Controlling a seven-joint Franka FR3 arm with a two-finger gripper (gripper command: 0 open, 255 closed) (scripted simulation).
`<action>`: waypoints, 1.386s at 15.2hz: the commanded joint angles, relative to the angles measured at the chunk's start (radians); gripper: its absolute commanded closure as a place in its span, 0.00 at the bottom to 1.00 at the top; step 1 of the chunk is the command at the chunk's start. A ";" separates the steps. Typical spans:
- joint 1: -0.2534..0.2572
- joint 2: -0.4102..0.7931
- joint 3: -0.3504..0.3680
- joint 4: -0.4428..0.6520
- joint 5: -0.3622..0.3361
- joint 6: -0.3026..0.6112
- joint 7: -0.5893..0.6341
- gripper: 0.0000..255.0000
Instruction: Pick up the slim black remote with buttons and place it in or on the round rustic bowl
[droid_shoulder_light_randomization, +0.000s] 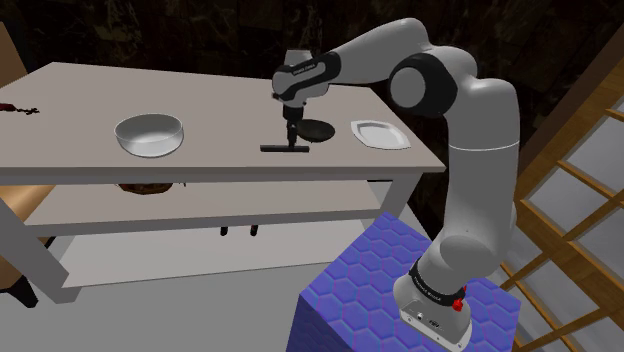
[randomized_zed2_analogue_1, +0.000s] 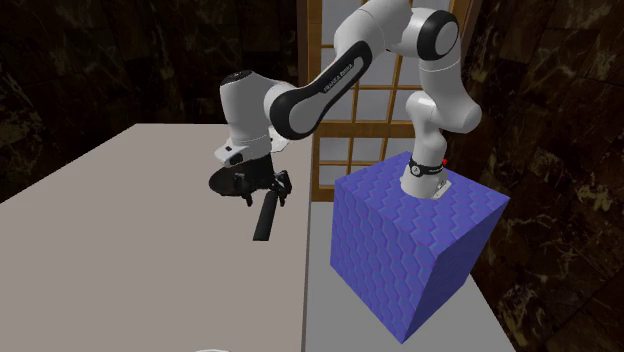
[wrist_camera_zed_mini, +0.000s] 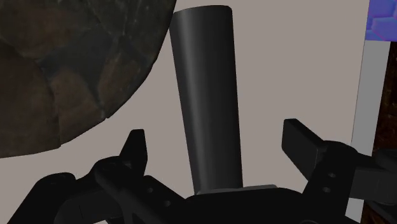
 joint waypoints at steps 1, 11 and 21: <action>0.001 0.009 0.002 -0.014 0.002 0.023 -0.001 0.00; 0.001 0.012 0.002 -0.017 0.003 0.029 -0.001 1.00; 0.002 -0.001 0.001 -0.009 0.000 0.008 0.001 1.00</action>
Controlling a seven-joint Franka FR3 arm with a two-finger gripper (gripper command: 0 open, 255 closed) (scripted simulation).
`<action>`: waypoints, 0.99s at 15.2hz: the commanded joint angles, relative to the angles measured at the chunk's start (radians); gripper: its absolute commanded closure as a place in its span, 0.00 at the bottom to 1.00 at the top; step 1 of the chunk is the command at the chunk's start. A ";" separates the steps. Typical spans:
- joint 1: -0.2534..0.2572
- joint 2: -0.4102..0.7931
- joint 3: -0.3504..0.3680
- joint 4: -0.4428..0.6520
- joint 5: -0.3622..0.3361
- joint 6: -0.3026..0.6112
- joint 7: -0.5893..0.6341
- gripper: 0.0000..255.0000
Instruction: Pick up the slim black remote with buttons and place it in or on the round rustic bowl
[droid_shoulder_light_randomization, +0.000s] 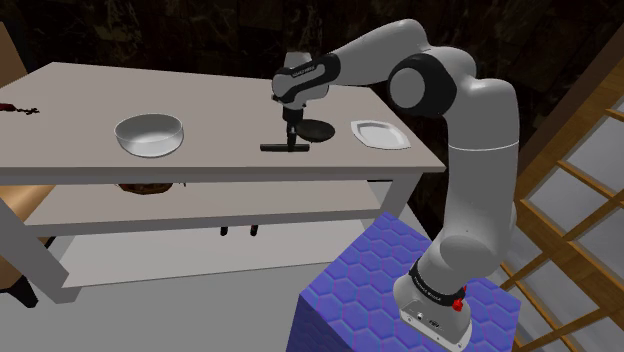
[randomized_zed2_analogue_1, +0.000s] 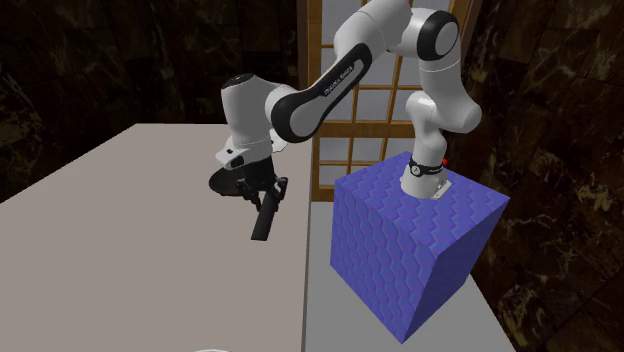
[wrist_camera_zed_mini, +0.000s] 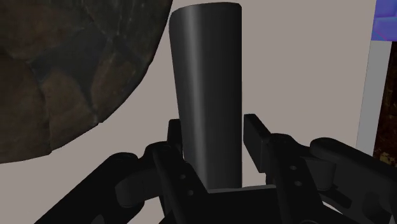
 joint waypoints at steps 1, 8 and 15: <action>0.001 -0.010 -0.001 0.008 -0.002 -0.019 0.002 1.00; 0.002 -0.047 -0.005 0.049 -0.010 -0.096 0.009 1.00; 0.002 -0.076 -0.008 0.102 -0.017 -0.177 0.016 1.00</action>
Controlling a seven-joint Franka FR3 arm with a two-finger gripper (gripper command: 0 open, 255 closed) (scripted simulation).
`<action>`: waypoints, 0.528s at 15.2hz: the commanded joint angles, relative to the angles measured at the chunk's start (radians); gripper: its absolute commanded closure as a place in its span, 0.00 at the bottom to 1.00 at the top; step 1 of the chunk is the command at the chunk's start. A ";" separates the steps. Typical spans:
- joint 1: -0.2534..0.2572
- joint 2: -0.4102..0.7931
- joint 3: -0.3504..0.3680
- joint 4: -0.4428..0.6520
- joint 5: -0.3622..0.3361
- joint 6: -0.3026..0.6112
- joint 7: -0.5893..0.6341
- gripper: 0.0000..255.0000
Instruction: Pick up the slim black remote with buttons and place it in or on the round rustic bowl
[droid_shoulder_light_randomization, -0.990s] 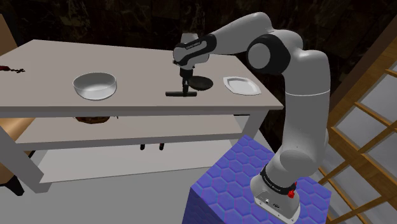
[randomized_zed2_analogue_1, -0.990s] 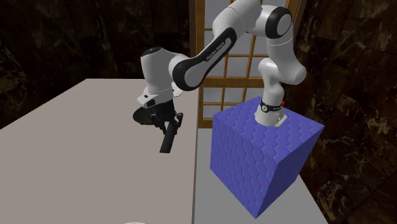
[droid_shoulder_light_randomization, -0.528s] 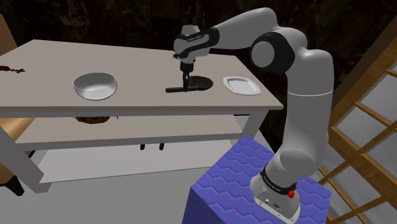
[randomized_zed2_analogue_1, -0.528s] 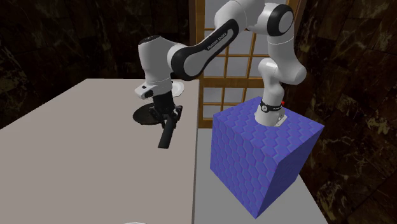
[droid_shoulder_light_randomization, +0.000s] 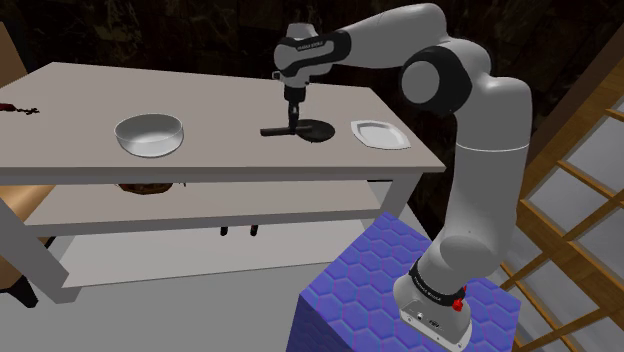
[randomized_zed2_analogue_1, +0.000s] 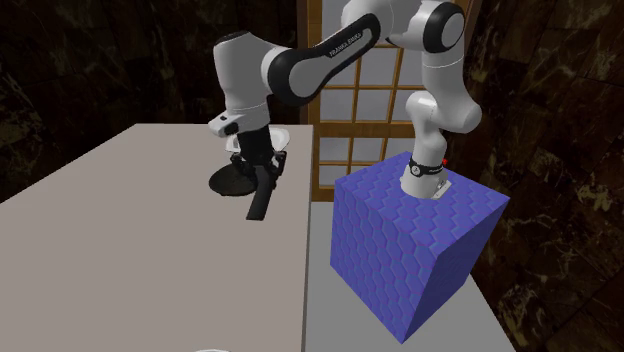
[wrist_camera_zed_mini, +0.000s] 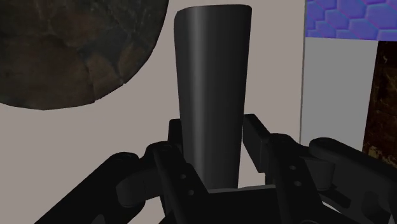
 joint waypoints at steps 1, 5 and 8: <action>-0.001 -0.006 -0.001 0.018 -0.001 -0.024 0.001 1.00; -0.002 -0.017 -0.002 0.056 -0.004 -0.073 0.004 1.00; -0.017 -0.012 -0.009 0.078 -0.003 -0.092 -0.016 1.00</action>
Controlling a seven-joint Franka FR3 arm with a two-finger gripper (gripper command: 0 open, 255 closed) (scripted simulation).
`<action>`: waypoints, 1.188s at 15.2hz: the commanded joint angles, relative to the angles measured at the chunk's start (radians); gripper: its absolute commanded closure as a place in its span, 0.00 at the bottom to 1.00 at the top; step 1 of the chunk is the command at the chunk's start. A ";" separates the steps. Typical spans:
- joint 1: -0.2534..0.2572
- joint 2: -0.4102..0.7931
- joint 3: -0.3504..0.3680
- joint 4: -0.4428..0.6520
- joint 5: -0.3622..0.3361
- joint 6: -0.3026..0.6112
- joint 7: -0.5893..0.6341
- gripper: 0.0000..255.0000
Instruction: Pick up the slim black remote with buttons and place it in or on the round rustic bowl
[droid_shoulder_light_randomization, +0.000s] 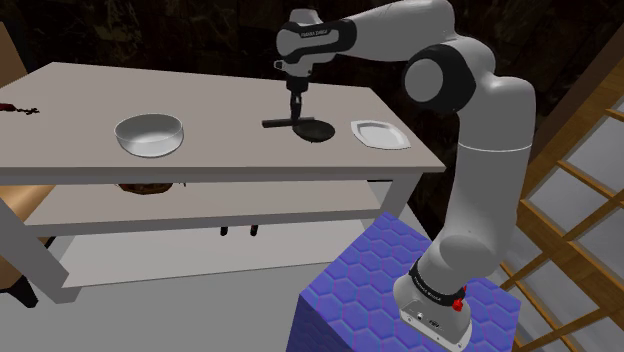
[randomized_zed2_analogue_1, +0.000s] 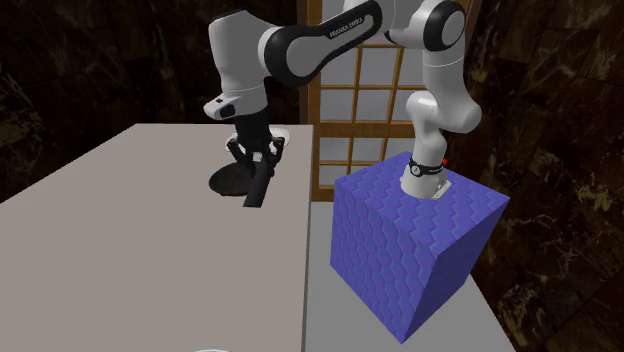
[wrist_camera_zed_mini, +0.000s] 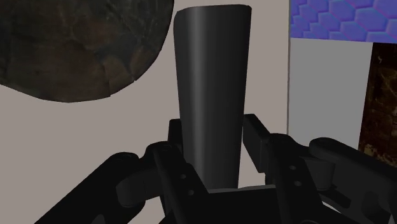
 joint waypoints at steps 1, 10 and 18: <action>-0.024 0.015 -0.009 0.027 0.003 -0.014 -0.031 1.00; -0.170 0.138 -0.054 0.196 0.029 -0.070 -0.209 1.00; -0.198 0.183 -0.057 0.182 0.039 -0.013 -0.245 1.00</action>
